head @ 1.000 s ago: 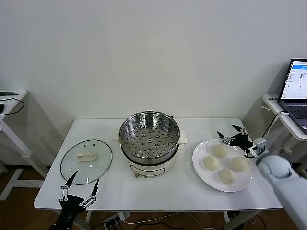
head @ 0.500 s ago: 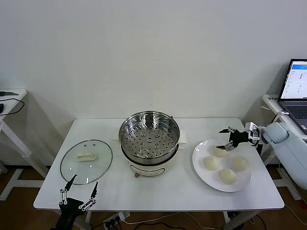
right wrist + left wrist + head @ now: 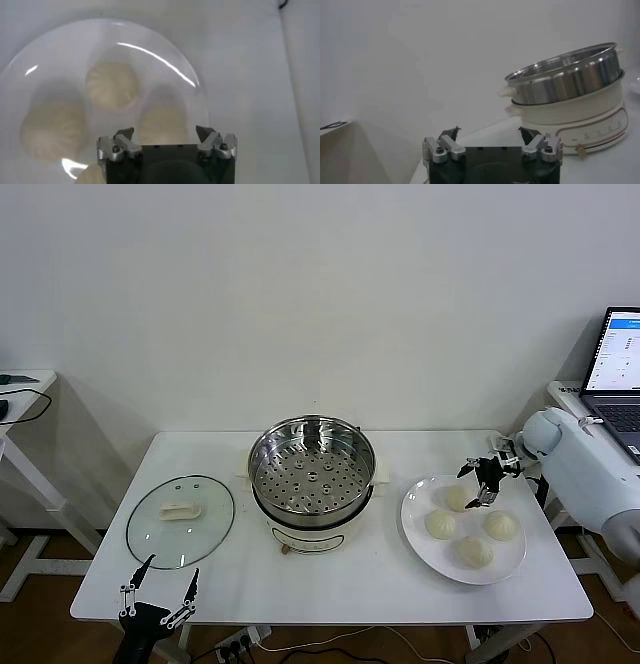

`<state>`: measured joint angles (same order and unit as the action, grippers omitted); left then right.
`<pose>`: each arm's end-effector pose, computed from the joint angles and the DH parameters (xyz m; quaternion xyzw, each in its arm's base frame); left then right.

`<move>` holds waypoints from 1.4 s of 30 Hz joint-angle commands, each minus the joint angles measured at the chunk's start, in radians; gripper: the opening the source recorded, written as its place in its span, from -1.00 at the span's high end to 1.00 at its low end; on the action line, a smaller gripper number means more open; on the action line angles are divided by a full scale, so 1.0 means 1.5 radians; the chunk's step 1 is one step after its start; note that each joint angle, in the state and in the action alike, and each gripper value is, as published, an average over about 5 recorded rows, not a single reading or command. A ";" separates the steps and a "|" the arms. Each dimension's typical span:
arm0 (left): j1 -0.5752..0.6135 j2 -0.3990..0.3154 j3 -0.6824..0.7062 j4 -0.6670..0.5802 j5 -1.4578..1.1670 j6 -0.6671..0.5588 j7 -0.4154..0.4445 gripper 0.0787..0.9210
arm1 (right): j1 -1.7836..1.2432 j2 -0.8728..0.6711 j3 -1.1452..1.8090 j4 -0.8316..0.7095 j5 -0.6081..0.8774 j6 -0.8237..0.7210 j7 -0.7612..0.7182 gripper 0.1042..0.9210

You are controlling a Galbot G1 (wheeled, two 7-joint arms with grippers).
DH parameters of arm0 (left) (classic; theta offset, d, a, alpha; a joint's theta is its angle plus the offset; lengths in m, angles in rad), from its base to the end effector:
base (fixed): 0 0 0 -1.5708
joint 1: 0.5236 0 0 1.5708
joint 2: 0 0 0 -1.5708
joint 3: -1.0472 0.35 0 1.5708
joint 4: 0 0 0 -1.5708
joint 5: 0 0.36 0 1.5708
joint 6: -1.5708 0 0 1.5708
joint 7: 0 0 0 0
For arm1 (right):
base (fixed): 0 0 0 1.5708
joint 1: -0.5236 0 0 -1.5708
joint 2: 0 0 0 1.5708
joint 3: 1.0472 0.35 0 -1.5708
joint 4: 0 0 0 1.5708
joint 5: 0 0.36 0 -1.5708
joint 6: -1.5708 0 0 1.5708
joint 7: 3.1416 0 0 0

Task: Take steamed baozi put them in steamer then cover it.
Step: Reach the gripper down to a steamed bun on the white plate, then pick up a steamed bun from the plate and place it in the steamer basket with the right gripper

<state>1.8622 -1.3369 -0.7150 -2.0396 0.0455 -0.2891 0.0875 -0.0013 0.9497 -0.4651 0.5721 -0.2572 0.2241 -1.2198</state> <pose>0.0939 0.1028 -0.3447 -0.0650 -0.9830 -0.1697 0.0252 0.5950 -0.2474 -0.2207 0.5201 -0.5832 0.4895 0.3870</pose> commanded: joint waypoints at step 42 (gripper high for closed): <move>-0.012 0.001 0.004 -0.002 -0.001 -0.004 -0.006 -0.77 | 0.401 0.153 -0.319 0.294 0.076 0.293 -0.031 -0.45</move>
<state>1.8444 -1.3362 -0.7108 -2.0410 0.0446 -0.2933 0.0782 0.4179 1.0473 -0.8110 0.8871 -0.1799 0.5271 -1.2503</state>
